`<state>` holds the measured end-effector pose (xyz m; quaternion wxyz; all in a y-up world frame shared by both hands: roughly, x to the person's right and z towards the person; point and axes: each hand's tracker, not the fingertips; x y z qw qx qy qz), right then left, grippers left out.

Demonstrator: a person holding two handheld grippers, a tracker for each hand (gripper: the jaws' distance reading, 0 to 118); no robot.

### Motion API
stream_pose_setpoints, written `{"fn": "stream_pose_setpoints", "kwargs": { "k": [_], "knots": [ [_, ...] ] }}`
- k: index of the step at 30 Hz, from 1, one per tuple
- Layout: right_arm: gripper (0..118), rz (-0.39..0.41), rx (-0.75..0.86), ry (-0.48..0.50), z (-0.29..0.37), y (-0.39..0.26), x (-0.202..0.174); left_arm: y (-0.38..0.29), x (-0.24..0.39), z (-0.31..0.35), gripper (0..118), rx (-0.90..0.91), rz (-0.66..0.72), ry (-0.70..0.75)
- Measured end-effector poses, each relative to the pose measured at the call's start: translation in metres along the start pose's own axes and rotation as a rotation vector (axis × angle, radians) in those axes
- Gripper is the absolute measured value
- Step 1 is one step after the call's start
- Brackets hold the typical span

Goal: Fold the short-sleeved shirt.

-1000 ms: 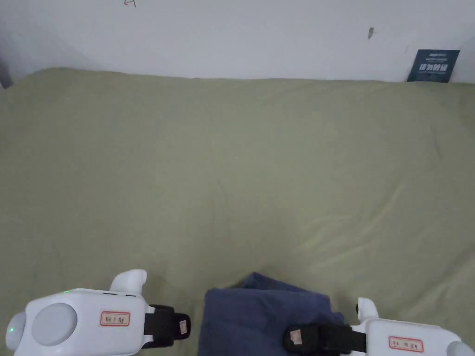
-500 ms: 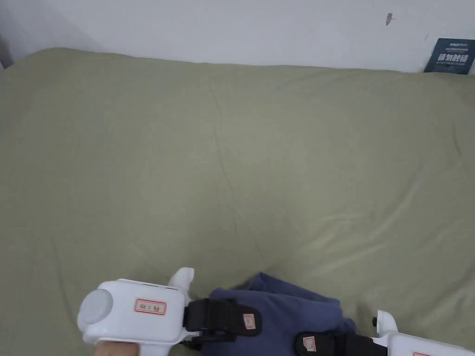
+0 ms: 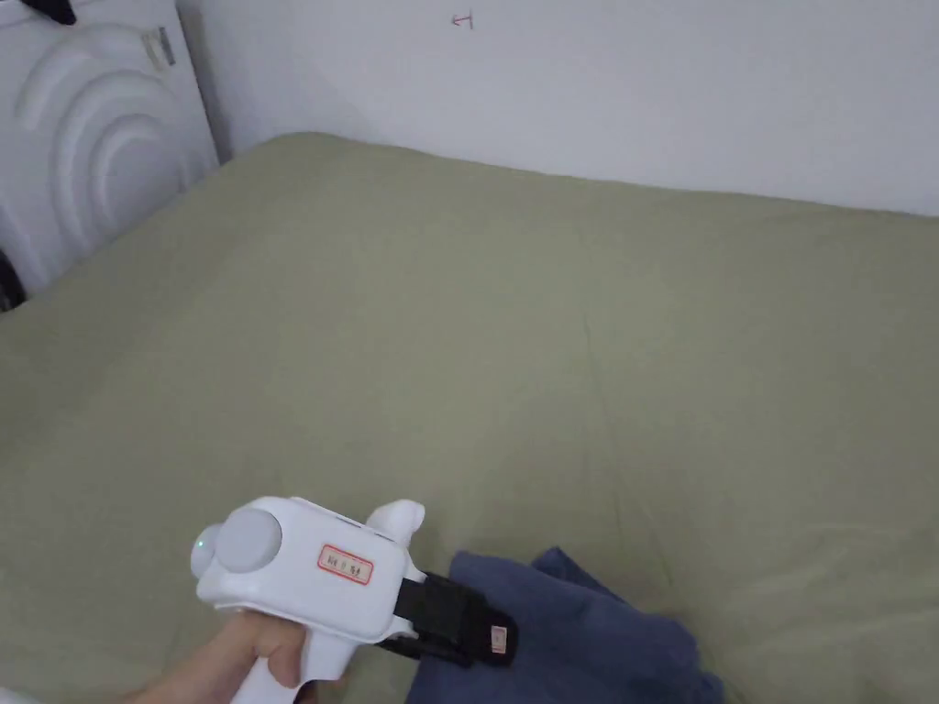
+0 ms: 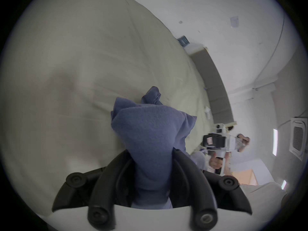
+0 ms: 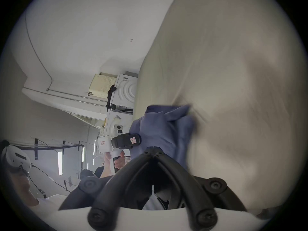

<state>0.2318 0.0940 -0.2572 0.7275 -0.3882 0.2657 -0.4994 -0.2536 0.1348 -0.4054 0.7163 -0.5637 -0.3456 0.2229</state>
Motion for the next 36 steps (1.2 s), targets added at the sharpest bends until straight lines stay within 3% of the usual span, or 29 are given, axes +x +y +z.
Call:
{"fn": "stream_pose_setpoints", "kwargs": {
  "k": [4,8,11,14,15,16,17,18,24,25,26,27,28,31,34,36],
  "knots": [
    [2,0.076,0.024,-0.021,-0.001,0.010,-0.013,0.029,-0.062,0.102,28,0.080,0.048,0.182],
    [2,0.085,0.044,-0.071,-0.004,0.021,-0.010,0.057,-0.119,0.182,28,0.128,0.105,0.369],
    [2,0.075,0.065,-0.086,-0.005,0.028,-0.006,0.073,-0.145,0.212,28,0.139,0.111,0.468],
    [2,0.088,0.078,-0.121,-0.006,0.037,-0.004,0.086,-0.151,0.222,31,0.172,0.108,0.458],
    [2,0.093,0.083,-0.138,-0.008,0.039,-0.004,0.088,-0.150,0.222,43,0.174,0.097,0.459],
    [2,0.090,0.085,-0.146,-0.008,0.040,-0.004,0.089,-0.148,0.223,77,0.188,0.088,0.482],
    [2,0.092,0.086,-0.144,-0.008,0.042,-0.004,0.089,-0.146,0.225,103,0.210,0.078,0.477],
    [2,0.093,0.089,-0.144,-0.006,0.044,-0.005,0.088,-0.145,0.228,118,0.233,0.077,0.488],
    [2,0.124,0.115,-0.108,0.009,0.049,-0.021,0.075,-0.108,0.246,118,0.312,0.027,0.606],
    [2,0.136,0.116,-0.100,0.012,0.049,-0.025,0.071,-0.095,0.243,114,0.308,0.035,0.590],
    [2,0.152,0.118,-0.100,0.015,0.048,-0.031,0.065,-0.083,0.241,98,0.320,0.027,0.590],
    [2,0.172,0.124,-0.101,0.017,0.046,-0.040,0.057,-0.067,0.236,61,0.365,-0.013,0.549],
    [2,0.192,0.132,-0.093,0.020,0.045,-0.048,0.050,-0.048,0.228,0,0.395,-0.048,0.524],
    [2,0.273,0.179,-0.080,0.034,0.041,-0.077,0.026,0.018,0.188,0,0.497,-0.123,0.526],
    [2,0.392,0.253,-0.131,0.048,0.032,-0.115,0.004,0.082,0.137,0,0.543,-0.165,0.399],
    [2,0.504,0.350,-0.234,0.060,0.026,-0.133,-0.013,0.133,0.104,0,0.617,-0.221,0.400]
  ]
}}
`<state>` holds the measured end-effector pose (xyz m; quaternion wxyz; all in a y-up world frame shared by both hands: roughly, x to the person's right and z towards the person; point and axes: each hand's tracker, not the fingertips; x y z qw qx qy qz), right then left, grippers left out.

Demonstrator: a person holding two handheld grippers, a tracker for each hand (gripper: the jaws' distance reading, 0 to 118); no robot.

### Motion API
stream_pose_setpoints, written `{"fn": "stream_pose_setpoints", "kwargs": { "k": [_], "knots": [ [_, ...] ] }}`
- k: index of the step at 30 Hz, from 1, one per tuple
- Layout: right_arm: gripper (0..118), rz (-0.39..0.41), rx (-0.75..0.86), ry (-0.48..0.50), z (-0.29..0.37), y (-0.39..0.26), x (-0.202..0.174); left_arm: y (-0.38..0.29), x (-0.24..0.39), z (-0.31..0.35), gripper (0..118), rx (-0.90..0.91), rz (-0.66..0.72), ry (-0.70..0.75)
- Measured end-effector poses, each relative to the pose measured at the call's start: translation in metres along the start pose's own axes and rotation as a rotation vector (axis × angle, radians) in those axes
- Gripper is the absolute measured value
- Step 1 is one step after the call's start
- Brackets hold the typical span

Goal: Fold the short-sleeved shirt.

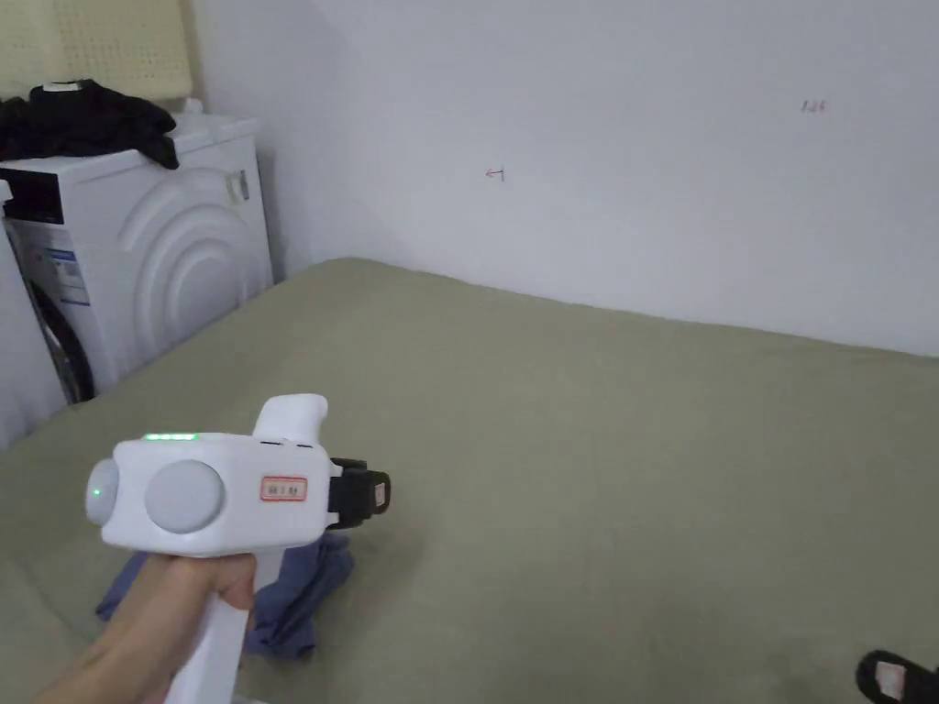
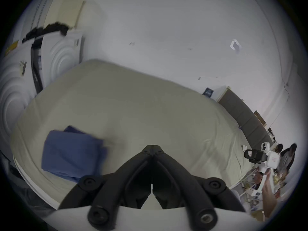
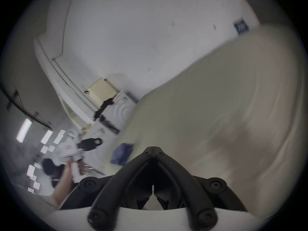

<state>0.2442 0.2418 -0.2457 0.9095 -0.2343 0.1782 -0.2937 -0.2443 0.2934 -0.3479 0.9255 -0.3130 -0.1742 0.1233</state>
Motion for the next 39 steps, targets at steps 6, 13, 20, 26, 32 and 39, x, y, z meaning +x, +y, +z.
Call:
{"fn": "stream_pose_setpoints", "kwargs": {
  "k": [6,13,20,26,32,39],
  "knots": [
    [2,0.527,0.261,-0.424,0.034,-0.003,-0.083,-0.035,0.129,0.007,0,0.234,-0.137,0.058],
    [2,0.736,0.472,-0.569,0.060,-0.012,-0.119,-0.061,0.214,0.035,0,0.458,-0.346,0.213],
    [2,0.706,0.483,-0.525,0.072,-0.011,-0.121,-0.065,0.236,0.044,0,0.495,-0.400,0.232],
    [2,0.654,0.483,-0.529,0.073,-0.005,-0.114,-0.061,0.235,0.044,0,0.481,-0.380,0.230],
    [8,0.635,0.504,-0.546,0.077,0.001,-0.113,-0.056,0.230,0.043,8,0.478,-0.373,0.232],
    [118,0.628,0.547,-0.587,0.078,0.003,-0.117,-0.063,0.231,0.038,118,0.472,-0.403,0.243]
  ]
}}
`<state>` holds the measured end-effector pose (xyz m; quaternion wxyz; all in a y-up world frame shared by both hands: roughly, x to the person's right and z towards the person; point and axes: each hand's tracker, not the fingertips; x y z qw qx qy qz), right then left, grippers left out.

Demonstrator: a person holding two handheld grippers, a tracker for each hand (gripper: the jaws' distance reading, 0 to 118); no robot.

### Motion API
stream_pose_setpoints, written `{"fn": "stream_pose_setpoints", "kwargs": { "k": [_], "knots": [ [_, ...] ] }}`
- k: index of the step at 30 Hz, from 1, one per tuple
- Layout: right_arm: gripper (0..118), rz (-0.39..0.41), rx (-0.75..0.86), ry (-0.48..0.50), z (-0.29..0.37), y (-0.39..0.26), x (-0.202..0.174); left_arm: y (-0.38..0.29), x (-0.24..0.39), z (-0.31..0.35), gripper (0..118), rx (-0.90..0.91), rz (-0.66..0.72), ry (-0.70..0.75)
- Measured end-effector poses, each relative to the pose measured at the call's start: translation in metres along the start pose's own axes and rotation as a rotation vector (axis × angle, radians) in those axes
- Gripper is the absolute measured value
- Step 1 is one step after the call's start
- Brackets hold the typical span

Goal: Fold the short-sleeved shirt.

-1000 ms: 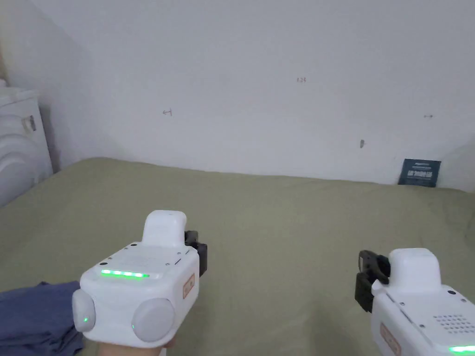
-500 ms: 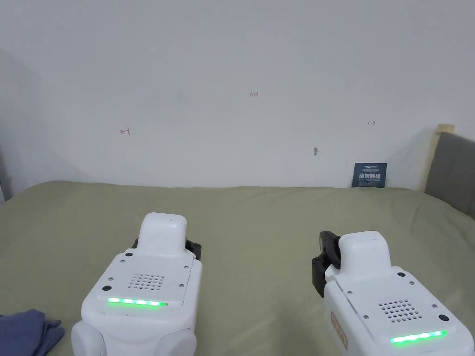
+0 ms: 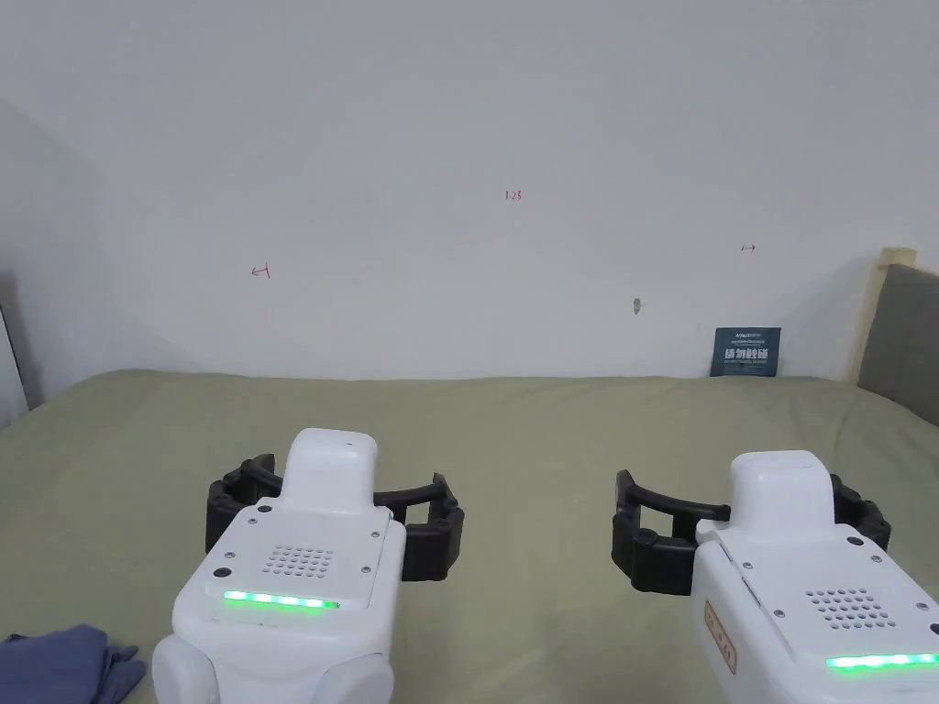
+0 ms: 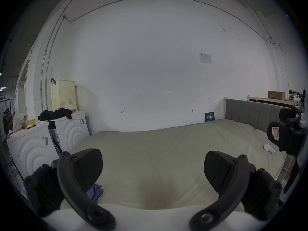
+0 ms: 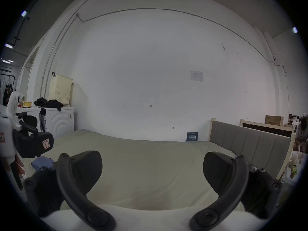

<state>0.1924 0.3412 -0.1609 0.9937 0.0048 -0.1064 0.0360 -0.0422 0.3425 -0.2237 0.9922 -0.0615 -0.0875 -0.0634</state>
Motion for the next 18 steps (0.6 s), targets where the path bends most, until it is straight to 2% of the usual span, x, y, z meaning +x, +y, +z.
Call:
{"fn": "stream_pose_setpoints", "kwargs": {
  "k": [6,10,12,14,18],
  "knots": [
    [118,-0.001,-0.021,0.020,0.003,0.005,0.000,0.013,-0.001,-0.002,118,-0.012,-0.029,-0.014],
    [118,-0.026,-0.021,0.039,0.007,0.012,0.005,0.023,-0.001,0.000,118,-0.115,0.025,0.025],
    [118,-0.022,-0.027,0.043,0.006,0.014,0.006,0.025,-0.009,0.005,118,-0.090,0.114,-0.071],
    [118,-0.001,-0.029,0.042,0.007,0.014,0.005,0.032,-0.016,0.005,118,-0.135,0.220,-0.104],
    [118,0.015,-0.026,0.030,0.008,0.013,0.007,0.036,-0.018,0.006,118,-0.100,0.180,-0.082]
  ]
}}
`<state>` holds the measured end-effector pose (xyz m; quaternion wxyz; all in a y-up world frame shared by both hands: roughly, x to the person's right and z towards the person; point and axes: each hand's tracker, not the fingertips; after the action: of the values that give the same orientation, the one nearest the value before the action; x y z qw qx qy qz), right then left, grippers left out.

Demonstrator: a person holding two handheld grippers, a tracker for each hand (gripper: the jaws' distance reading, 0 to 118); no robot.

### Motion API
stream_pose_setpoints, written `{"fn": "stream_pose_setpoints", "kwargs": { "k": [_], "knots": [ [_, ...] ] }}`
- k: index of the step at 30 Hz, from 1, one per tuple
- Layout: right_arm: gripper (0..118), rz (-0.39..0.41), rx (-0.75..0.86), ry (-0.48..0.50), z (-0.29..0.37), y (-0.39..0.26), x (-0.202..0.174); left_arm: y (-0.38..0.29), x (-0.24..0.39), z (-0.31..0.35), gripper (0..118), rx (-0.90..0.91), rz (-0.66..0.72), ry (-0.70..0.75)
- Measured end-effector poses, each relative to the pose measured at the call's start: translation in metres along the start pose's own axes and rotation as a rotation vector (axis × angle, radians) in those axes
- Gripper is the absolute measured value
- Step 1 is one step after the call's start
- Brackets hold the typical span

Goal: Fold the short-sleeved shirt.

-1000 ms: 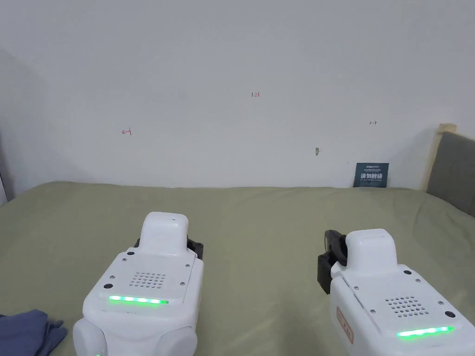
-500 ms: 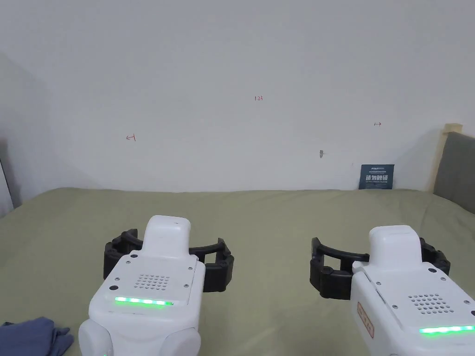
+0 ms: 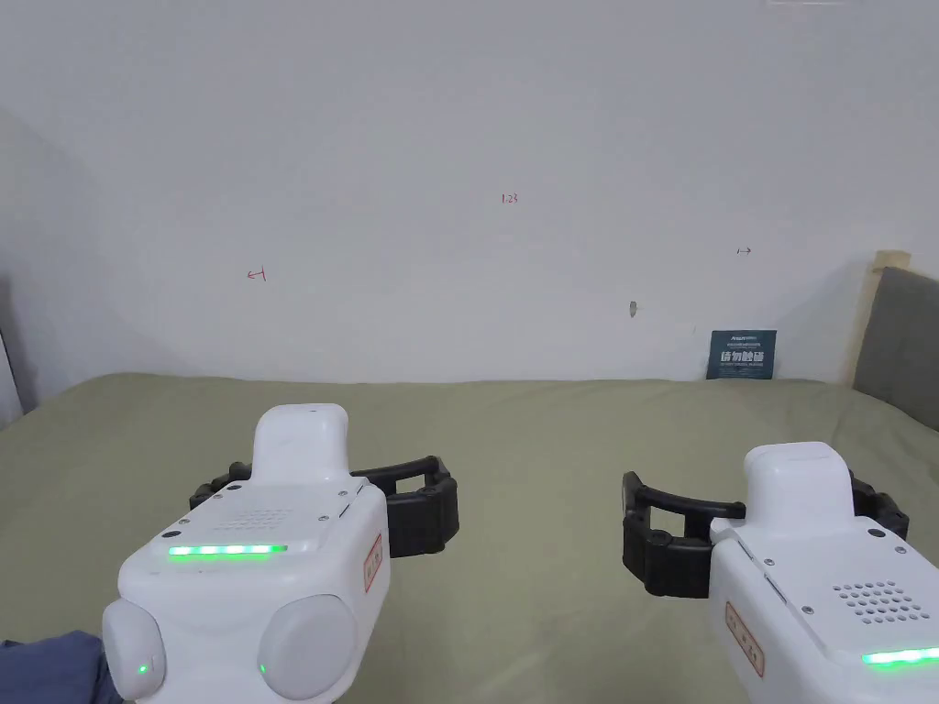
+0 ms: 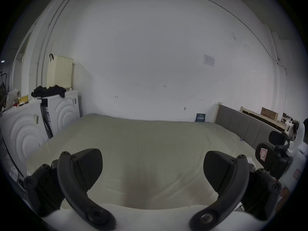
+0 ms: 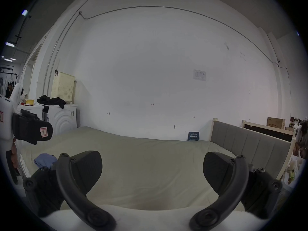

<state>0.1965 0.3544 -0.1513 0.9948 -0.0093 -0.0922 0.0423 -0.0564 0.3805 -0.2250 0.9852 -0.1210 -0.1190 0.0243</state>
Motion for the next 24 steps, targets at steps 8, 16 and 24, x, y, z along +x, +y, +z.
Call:
{"fn": "stream_pose_setpoints", "kwargs": {
  "k": [8,16,24],
  "knots": [
    [118,-0.014,-0.018,0.022,0.001,-0.002,0.003,0.005,0.010,0.004,118,-0.051,-0.038,0.050],
    [118,-0.007,-0.027,0.022,0.003,-0.002,0.005,0.009,0.007,0.001,118,-0.088,-0.032,0.175],
    [118,-0.015,-0.029,0.010,0.004,-0.002,0.008,-0.006,0.009,-0.002,118,-0.032,-0.091,0.187]
  ]
}}
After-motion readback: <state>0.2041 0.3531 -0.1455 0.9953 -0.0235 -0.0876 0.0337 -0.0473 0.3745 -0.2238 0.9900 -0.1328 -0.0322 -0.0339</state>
